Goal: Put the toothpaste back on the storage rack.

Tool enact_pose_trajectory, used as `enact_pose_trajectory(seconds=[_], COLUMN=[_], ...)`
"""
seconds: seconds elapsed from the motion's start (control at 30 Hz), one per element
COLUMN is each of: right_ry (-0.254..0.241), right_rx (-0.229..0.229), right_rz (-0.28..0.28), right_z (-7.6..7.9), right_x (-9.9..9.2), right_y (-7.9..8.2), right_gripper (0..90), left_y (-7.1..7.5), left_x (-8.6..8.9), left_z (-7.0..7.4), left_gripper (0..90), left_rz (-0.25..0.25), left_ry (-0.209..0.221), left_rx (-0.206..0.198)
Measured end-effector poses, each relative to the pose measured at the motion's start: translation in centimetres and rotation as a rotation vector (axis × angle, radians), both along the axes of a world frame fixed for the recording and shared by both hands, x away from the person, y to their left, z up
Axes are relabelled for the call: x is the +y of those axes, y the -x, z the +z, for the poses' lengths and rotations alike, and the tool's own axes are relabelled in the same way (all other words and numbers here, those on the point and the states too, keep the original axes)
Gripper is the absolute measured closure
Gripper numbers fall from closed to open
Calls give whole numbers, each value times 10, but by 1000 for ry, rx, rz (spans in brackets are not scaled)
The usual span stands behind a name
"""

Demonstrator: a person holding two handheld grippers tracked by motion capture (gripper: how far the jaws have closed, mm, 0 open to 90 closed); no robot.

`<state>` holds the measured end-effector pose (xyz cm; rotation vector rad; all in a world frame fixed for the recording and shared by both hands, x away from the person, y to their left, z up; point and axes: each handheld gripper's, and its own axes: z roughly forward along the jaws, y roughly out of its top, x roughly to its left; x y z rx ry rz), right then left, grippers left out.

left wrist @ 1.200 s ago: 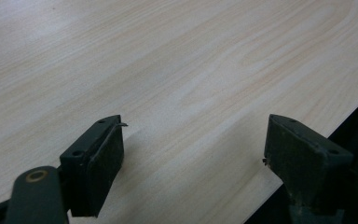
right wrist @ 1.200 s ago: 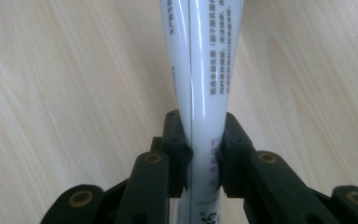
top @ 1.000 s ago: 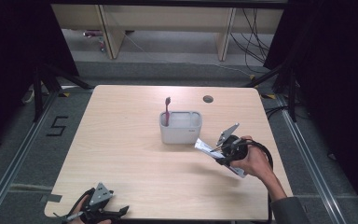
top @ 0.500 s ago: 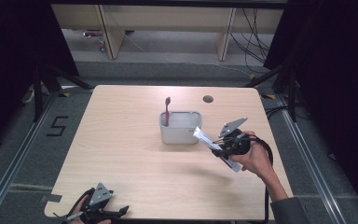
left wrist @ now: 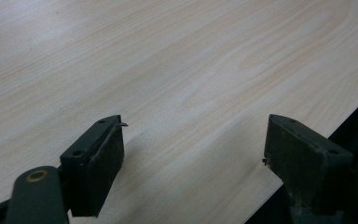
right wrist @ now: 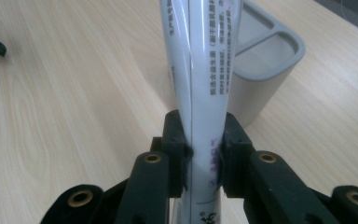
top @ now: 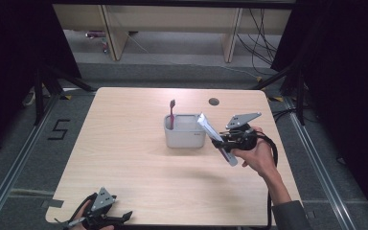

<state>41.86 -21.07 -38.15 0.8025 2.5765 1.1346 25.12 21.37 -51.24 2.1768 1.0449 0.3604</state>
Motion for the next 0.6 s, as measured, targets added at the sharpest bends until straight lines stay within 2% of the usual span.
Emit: enact_pose_trajectory(seconds=[0.03,0.07,0.17,0.23,0.27,0.3,0.47,0.53,0.6], right_ry=[4,0,-5,-20,-25,-38,-80,-94,-108], right_rx=[-14,-5,-25,-27,-42,-26,-72,-56,-68], right_rz=[14,-3,11,0,-4,-22,-31,-50,-58], right_z=[2,3,6,8,10,11,13,14,16], right_x=[0,1,2,4,5,7,8,10,10], right_y=[-2,-1,-3,-5,-7,-7,-15,-16,-19], right_gripper=[758,758,758,758,758,758,757,758,757], left_y=[0,0,0,0,0,0,0,0,0], left_x=[0,0,0,0,0,0,0,0,0], left_z=[0,0,0,0,0,0,0,0,1], left_gripper=[194,194,194,195,194,194,194,194,194], left_rz=[2,-1,0,-3,-2,-2,-2,-3,-3], left_ry=[7,6,8,10,11,11,18,20,14], left_rx=[-1,-1,-4,-4,-4,-4,-5,-8,-1])
